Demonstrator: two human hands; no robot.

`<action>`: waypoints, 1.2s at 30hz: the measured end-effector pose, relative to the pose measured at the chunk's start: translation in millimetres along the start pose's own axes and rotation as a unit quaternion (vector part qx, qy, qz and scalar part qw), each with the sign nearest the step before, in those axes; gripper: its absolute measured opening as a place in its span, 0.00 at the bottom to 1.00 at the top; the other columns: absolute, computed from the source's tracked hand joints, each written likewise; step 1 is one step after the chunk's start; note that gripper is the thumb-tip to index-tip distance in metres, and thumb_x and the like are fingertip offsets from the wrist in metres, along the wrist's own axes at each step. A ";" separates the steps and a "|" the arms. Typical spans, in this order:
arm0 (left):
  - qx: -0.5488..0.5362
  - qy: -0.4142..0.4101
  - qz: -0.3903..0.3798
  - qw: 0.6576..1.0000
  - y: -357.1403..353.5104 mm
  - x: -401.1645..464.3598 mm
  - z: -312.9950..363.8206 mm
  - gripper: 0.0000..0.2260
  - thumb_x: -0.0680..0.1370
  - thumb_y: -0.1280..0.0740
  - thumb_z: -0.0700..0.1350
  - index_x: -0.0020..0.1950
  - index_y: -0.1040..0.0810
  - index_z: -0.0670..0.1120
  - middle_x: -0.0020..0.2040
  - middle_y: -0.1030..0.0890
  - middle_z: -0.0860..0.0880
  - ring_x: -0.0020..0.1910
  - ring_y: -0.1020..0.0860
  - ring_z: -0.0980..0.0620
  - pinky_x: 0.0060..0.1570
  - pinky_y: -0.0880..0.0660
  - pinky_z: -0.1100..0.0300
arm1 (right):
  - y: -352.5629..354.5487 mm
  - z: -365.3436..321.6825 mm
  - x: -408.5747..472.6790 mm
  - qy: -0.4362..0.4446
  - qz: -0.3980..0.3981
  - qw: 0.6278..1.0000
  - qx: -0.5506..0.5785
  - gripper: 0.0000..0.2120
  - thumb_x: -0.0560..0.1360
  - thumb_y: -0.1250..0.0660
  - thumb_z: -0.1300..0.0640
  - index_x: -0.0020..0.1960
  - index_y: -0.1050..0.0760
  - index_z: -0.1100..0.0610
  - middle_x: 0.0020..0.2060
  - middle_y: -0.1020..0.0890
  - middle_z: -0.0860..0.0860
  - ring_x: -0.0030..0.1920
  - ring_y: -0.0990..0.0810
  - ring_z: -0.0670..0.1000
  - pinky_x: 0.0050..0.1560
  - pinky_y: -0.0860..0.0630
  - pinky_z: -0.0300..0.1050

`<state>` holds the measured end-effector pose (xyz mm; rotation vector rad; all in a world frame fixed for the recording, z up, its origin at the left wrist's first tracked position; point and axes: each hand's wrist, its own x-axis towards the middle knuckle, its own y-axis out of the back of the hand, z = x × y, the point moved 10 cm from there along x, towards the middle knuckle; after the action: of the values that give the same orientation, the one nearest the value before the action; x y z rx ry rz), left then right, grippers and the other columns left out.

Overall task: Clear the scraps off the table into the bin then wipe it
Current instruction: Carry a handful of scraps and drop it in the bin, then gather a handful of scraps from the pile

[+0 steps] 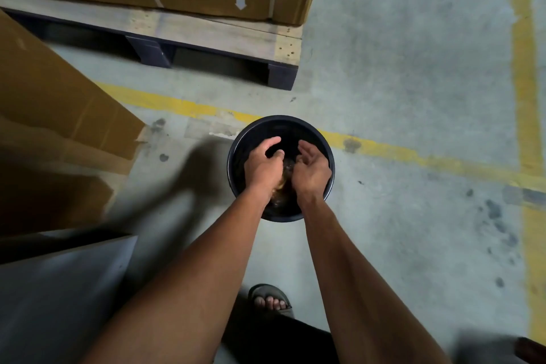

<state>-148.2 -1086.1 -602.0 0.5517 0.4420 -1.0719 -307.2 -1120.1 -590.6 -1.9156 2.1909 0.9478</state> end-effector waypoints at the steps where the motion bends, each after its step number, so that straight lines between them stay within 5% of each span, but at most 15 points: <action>1: 0.000 -0.002 0.006 1.000 4.3 -6.2 3.6 0.14 0.83 0.30 0.46 0.65 0.15 0.61 0.61 0.16 0.53 0.56 0.17 0.52 0.58 0.21 0.56 | 0.1 -6.6 -6.4 0.012 -0.004 1.000 0.005 0.22 0.80 0.36 0.73 0.70 0.19 0.58 0.64 0.14 0.50 0.65 0.16 0.46 0.71 0.24 0.40; 3: 0.011 -0.010 0.008 1.000 13.2 -20.6 14.5 0.12 0.84 0.30 0.44 0.63 0.14 0.58 0.54 0.17 0.57 0.55 0.19 0.57 0.58 0.23 0.60 | 2.3 -23.4 -22.6 0.046 -0.013 0.999 0.014 0.18 0.82 0.34 0.69 0.69 0.18 0.56 0.62 0.13 0.49 0.63 0.16 0.44 0.70 0.23 0.41; 7: 0.026 -0.028 0.028 0.999 44.8 -54.4 49.4 0.11 0.82 0.29 0.44 0.59 0.13 0.59 0.56 0.14 0.60 0.61 0.19 0.56 0.64 0.21 0.57 | 13.9 -61.0 -62.2 0.090 -0.027 0.995 0.031 0.13 0.85 0.34 0.63 0.65 0.17 0.53 0.58 0.13 0.45 0.61 0.16 0.42 0.68 0.21 0.46; 12: 0.019 -0.050 0.067 0.996 104.6 -114.8 129.8 0.10 0.83 0.29 0.44 0.59 0.13 0.58 0.54 0.13 0.57 0.57 0.17 0.55 0.55 0.23 0.64 | 31.0 -162.9 -115.0 0.125 -0.047 0.991 0.026 0.11 0.85 0.35 0.56 0.64 0.17 0.52 0.58 0.13 0.44 0.61 0.16 0.44 0.68 0.20 0.52; 19: 0.000 -0.067 0.125 0.990 190.1 -195.3 231.3 0.11 0.83 0.30 0.43 0.58 0.13 0.58 0.54 0.14 0.59 0.49 0.19 0.69 0.43 0.31 0.80 | 32.3 -305.4 -191.7 0.181 -0.098 0.978 0.022 0.10 0.86 0.34 0.60 0.62 0.16 0.53 0.55 0.13 0.44 0.56 0.17 0.39 0.58 0.25 0.30; 26: -0.036 -0.118 0.209 0.970 315.8 -293.0 340.2 0.12 0.83 0.29 0.42 0.59 0.16 0.59 0.58 0.14 0.56 0.56 0.16 0.50 0.61 0.19 0.52 | 2.0 -447.2 -308.9 0.258 -0.179 0.949 0.031 0.09 0.85 0.33 0.63 0.61 0.16 0.56 0.54 0.13 0.45 0.53 0.17 0.34 0.55 0.27 0.26; 31: -0.041 -0.130 0.284 0.949 408.1 -365.6 371.0 0.10 0.84 0.30 0.42 0.63 0.15 0.54 0.59 0.14 0.55 0.58 0.17 0.53 0.61 0.22 0.58 | -32.9 -507.2 -397.2 0.289 -0.253 0.923 0.036 0.09 0.85 0.33 0.62 0.60 0.16 0.53 0.55 0.13 0.44 0.57 0.15 0.42 0.62 0.21 0.41; 36: -0.028 -0.115 0.357 0.927 495.8 -440.5 364.9 0.12 0.83 0.31 0.38 0.63 0.15 0.51 0.58 0.15 0.53 0.52 0.18 0.56 0.51 0.28 0.74 | -67.4 -538.4 -490.3 0.309 -0.321 0.895 0.028 0.08 0.85 0.33 0.62 0.58 0.16 0.54 0.53 0.12 0.46 0.54 0.15 0.44 0.57 0.22 0.36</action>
<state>145.1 -823.3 44.5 0.4721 0.0438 -0.4096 37.3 -961.1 34.6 -2.9031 1.5124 0.1644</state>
